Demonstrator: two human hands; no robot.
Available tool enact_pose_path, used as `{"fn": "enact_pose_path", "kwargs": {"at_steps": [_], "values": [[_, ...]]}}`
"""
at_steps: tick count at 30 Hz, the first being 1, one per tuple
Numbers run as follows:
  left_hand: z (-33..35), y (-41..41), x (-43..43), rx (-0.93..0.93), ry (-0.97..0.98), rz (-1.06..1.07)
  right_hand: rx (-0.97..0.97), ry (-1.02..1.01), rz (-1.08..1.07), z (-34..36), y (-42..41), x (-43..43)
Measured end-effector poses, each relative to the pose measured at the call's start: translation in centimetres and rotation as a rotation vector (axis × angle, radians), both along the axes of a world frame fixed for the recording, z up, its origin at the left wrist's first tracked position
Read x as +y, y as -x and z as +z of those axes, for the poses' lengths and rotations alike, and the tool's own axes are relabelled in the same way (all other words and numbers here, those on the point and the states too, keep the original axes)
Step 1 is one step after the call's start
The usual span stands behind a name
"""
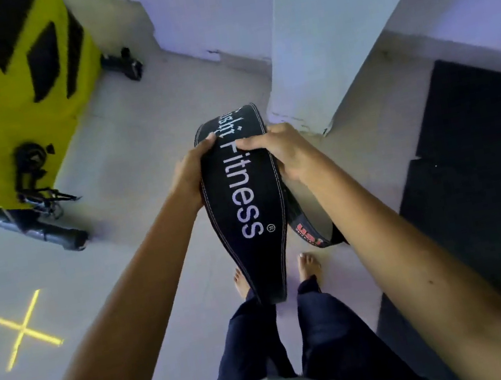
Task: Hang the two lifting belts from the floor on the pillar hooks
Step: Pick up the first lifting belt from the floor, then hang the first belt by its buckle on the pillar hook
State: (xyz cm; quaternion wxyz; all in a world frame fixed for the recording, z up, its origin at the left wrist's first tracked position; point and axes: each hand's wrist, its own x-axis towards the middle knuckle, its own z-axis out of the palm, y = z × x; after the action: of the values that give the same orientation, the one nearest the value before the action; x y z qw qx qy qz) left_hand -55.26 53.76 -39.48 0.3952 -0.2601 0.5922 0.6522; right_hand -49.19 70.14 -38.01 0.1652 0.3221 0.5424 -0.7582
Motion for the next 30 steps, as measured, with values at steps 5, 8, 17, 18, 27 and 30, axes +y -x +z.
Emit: {"fn": "enact_pose_path", "kwargs": {"at_steps": [5, 8, 17, 18, 27, 30], "values": [[10.1, -0.9, -1.2, 0.276, 0.037, 0.043, 0.077, 0.069, 0.051, 7.3, -1.9, -2.3], [14.4, -1.4, -1.9, 0.443, -0.032, 0.059, 0.152, 0.044, 0.119, 9.4, -3.9, -4.6], [22.1, -0.8, -4.4, 0.739, -0.171, 0.041, 0.306, -0.029, 0.354, 10.3, -6.9, -8.3], [22.6, -0.7, -4.5, 0.757, -0.183, 0.039, 0.323, -0.04, 0.348, 11.0, -6.4, -8.2], [24.8, -1.1, -6.5, 0.86, -0.24, -0.059, 0.567, -0.092, 0.178, 24.0, 3.5, -4.5], [24.9, -1.6, -7.0, 0.845, -0.304, -0.042, 0.555, -0.092, 0.163, 26.2, 5.2, -4.0]]}}
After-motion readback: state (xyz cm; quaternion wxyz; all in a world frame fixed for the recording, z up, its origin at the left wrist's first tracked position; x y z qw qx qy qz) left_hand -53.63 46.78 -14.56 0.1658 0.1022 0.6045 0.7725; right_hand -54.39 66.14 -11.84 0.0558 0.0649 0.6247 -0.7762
